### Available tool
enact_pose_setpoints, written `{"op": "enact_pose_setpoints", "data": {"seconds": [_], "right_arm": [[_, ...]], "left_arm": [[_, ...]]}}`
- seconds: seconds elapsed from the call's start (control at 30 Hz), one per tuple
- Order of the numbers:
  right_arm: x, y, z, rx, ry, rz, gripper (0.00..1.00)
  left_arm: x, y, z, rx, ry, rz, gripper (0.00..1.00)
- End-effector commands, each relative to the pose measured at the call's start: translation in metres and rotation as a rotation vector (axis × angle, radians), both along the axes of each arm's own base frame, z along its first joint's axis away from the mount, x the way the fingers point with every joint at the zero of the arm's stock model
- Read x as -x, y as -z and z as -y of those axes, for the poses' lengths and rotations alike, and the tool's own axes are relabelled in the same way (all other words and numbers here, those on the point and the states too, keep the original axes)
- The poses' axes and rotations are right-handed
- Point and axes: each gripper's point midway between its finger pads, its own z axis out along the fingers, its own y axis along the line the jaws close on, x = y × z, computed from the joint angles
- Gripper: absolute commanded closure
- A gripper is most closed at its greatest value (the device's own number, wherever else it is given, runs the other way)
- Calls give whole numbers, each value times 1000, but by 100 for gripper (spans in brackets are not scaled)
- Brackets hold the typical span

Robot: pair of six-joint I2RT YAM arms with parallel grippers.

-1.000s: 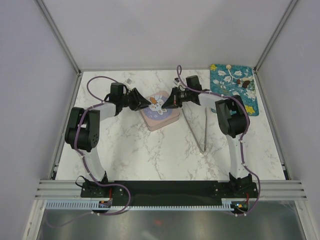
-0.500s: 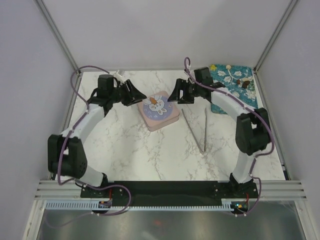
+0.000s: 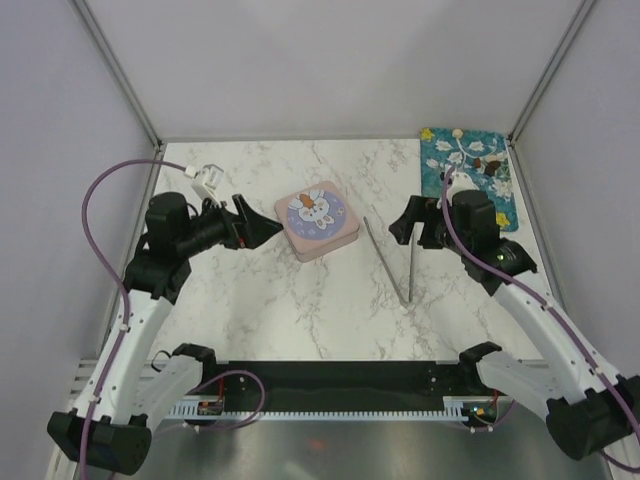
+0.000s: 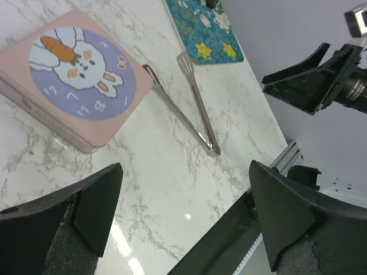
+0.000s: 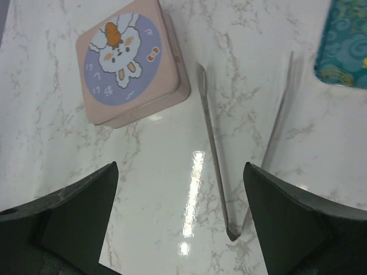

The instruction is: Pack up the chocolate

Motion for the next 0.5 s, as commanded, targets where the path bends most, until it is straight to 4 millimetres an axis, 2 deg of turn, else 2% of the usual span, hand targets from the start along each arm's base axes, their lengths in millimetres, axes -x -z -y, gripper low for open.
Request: {"op": "enact_pose_setpoints", "data": {"seconds": [0.0,0.07,0.2,0.3,0.47], "right_arm": [[5,-1,41,87,183,61,2],[13,-11,47,96,182,108,2],[17,-28,57,101,212,174,2],[17,-33,60,111,220,192,2],[15,-29,57,110,213,173,2]], "left_arm": [[26,17,-2,-43,57,17,0],[35,20,-4,-48,57,43,0],[39,24,-8,-59,42,55,0],[40,22,-8,-59,46,61,0],[39,11,-8,-59,38,87,0]]}}
